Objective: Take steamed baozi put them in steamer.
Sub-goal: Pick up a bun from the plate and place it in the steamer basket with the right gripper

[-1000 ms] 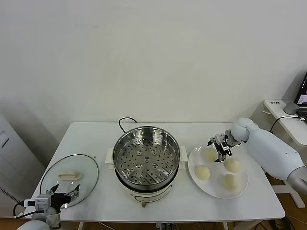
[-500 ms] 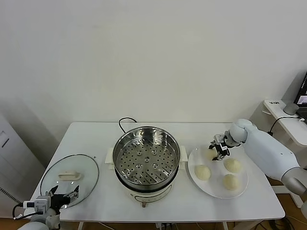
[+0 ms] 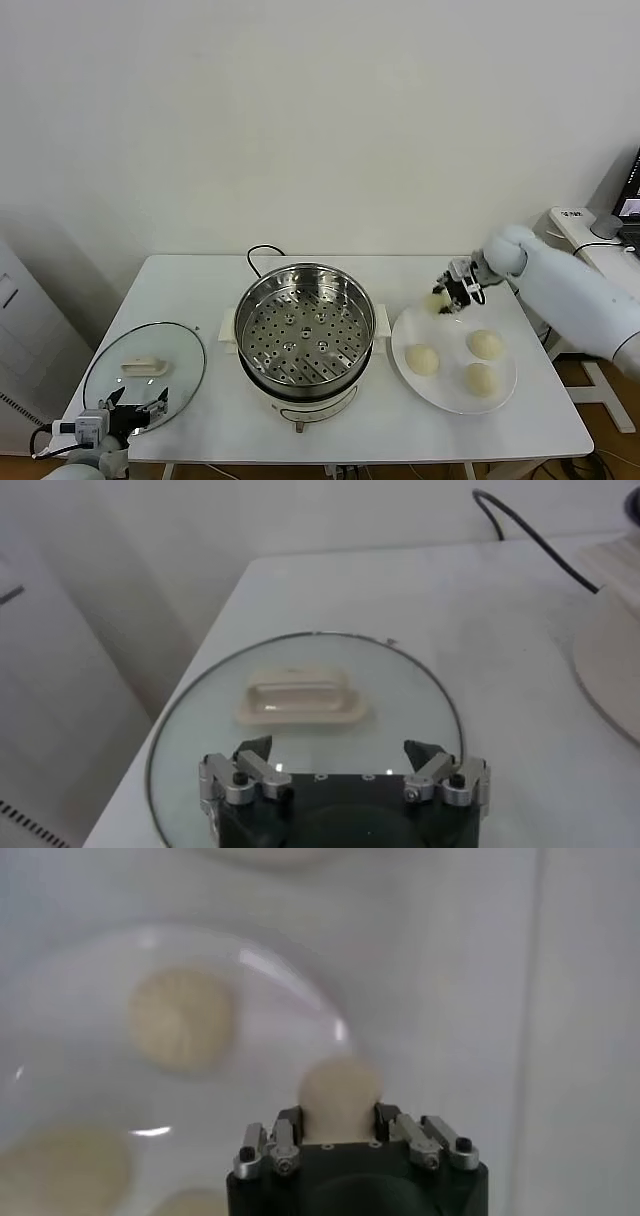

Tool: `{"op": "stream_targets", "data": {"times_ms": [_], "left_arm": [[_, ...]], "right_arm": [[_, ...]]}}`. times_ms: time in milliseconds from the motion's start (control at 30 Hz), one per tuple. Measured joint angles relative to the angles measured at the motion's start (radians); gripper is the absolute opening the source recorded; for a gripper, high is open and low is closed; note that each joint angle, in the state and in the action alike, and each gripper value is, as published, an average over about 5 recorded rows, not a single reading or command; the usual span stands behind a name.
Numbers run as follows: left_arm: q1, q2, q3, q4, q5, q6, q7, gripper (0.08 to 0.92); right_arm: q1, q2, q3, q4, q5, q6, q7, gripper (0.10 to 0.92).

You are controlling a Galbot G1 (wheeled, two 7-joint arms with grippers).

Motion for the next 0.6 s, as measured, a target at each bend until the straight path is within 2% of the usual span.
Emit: {"op": "stream_targets", "data": {"times_ms": [300, 600], "left_arm": [[0.006, -0.001, 0.002, -0.015, 0.005, 0.005, -0.004, 0.823], [0.012, -0.001, 0.001, -0.012, 0.010, 0.005, -0.006, 0.823]], "right_arm": [[0.191, 0.118, -0.103, 0.026, 0.086, 0.192, -0.043, 0.463], [0.247, 0.275, -0.134, 0.049, 0.064, 0.440, -0.073, 0.467]]}}
